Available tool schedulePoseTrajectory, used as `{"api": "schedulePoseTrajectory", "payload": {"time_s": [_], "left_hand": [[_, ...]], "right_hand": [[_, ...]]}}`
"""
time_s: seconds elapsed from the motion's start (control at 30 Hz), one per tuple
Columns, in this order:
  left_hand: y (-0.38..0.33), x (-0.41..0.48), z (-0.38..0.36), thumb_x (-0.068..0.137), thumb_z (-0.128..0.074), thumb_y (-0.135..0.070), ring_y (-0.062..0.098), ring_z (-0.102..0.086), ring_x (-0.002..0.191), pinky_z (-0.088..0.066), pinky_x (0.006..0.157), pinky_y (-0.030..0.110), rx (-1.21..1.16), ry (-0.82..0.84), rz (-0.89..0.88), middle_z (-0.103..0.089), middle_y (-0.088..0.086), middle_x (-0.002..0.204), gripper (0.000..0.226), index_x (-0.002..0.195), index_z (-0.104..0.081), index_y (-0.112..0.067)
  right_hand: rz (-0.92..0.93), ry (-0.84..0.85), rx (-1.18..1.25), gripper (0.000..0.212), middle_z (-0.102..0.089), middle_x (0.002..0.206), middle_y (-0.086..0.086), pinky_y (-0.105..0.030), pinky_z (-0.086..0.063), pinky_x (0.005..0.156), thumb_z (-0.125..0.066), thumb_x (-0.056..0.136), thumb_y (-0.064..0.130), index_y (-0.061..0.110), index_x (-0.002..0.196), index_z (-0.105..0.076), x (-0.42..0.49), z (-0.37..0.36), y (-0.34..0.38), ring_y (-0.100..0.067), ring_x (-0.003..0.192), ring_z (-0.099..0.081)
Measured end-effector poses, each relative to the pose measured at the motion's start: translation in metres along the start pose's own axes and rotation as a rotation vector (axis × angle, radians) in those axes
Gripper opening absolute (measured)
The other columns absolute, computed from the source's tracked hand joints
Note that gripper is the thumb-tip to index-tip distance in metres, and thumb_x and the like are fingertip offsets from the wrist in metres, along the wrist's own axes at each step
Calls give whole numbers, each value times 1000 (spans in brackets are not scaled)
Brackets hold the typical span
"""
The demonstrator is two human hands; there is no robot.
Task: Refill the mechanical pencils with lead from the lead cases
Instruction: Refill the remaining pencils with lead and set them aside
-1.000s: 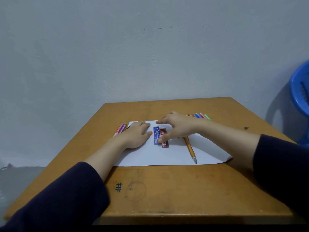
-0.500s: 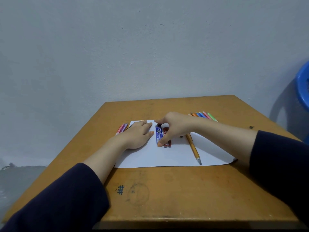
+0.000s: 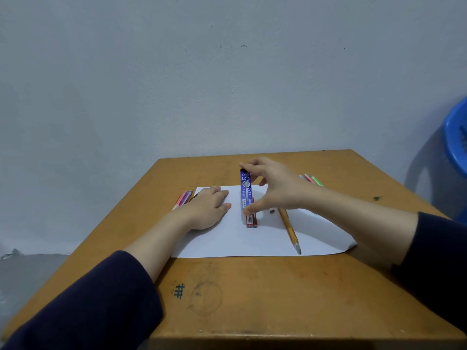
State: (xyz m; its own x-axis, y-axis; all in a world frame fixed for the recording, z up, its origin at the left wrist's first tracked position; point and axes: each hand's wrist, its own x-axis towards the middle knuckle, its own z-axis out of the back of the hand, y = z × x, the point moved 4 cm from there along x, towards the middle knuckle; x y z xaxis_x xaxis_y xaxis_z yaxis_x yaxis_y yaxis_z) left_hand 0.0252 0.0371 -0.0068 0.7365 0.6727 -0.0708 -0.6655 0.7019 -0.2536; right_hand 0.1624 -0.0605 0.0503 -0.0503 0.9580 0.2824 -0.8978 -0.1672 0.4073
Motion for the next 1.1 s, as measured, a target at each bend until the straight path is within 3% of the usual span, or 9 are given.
{"api": "schedulePoseTrajectory", "payload": {"time_s": [0.13, 0.33, 0.5, 0.6, 0.77, 0.93, 1.1], "left_hand": [[-2, 0, 2, 101, -38, -37, 18, -16, 145, -17, 117, 34, -56, -63, 3, -21, 3, 158, 54, 150, -27, -16], [-18, -9, 10, 100, -45, -31, 12, -35, 136, -27, 109, 27, -319, -349, -61, -41, -2, 148, 45, 142, -41, -18], [-39, -22, 20, 97, -53, -27, 2, -54, 114, -42, 97, 21, -468, -578, -229, -61, -5, 126, 37, 133, -54, -20], [-52, -32, 24, 95, -57, -23, -6, -58, 99, -43, 87, 9, -493, -663, -316, -64, -11, 107, 36, 130, -57, -19], [-65, -41, 25, 88, -67, -16, -1, -62, 91, -48, 79, 13, -586, -705, -374, -66, -22, 89, 39, 125, -59, -22], [-68, -45, 24, 84, -72, -11, -1, -62, 81, -51, 74, 19, -597, -728, -390, -67, -19, 82, 43, 117, -57, -35], [-67, -45, 23, 87, -68, -11, 2, -62, 81, -52, 73, 20, -607, -730, -382, -68, -16, 86, 41, 120, -59, -32]], "right_hand": [[22, -95, 16, 103, -39, 128, 11, -13, -41, 86, -86, 62, 37, 17, 147, -32, -14, 9, -1, 0, 103, -46], [80, -238, 53, 101, -39, 134, 5, 5, -28, 79, -87, 62, 32, 14, 146, -33, -32, 12, -6, 4, 103, -43], [134, -332, 67, 101, -42, 135, -1, 3, -31, 83, -89, 61, 30, 9, 144, -36, -37, 6, -9, 4, 102, -45], [150, -367, 68, 101, -43, 134, -2, 2, -31, 84, -89, 60, 31, 8, 144, -37, -39, 4, -11, 4, 104, -46], [182, -430, 75, 99, -44, 133, -4, -1, -33, 88, -84, 60, 36, 7, 143, -39, -40, 1, -12, -6, 112, -48], [220, -468, 71, 97, -44, 133, -5, -2, -34, 89, -80, 60, 40, 8, 142, -40, -41, -1, -11, 0, 112, -43], [254, -489, 114, 92, -45, 129, -2, -2, -36, 85, -81, 62, 37, 7, 140, -43, -42, 4, -14, 6, 106, -47]]}}
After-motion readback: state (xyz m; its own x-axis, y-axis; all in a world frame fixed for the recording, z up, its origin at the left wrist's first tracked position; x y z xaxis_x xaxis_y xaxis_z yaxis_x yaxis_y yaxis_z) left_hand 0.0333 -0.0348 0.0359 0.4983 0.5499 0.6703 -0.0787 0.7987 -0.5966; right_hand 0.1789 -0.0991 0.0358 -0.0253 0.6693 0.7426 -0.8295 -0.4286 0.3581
